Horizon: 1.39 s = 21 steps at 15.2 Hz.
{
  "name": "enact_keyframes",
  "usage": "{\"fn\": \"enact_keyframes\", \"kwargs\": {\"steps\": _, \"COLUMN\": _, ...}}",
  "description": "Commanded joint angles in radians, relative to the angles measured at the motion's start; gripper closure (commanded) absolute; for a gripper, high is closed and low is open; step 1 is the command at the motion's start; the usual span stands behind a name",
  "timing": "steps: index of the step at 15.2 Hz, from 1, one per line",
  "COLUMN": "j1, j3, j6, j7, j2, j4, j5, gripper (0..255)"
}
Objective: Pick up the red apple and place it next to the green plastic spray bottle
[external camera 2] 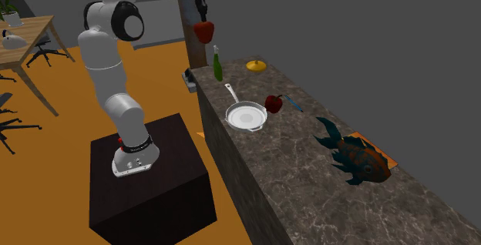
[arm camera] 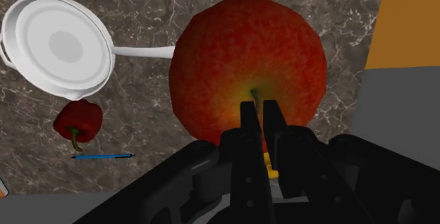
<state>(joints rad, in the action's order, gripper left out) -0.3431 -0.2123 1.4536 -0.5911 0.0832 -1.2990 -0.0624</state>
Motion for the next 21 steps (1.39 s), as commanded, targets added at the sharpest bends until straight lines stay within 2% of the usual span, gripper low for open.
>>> {"fn": "enact_keyframes", "kwargs": {"steps": 1, "j1": -0.034, "j3": -0.025, "j6": -0.017, "j7": -0.055, "j2": 0.05, "j4": 0.063, "j5": -0.018, "gripper": 255}}
{"fn": "enact_keyframes", "kwargs": {"steps": 5, "j1": -0.101, "j3": -0.059, "j6": -0.065, "j7": -0.137, "j2": 0.16, "j4": 0.212, "j5": -0.059, "gripper": 255}}
{"fn": "enact_keyframes", "kwargs": {"steps": 12, "j1": -0.083, "j3": -0.054, "j6": 0.065, "j7": -0.135, "j2": 0.092, "j4": 0.017, "j5": -0.037, "gripper": 255}}
{"fn": "enact_keyframes", "kwargs": {"steps": 21, "j1": -0.071, "j3": -0.05, "j6": 0.206, "j7": -0.135, "j2": 0.043, "j4": -0.172, "j5": -0.023, "gripper": 255}}
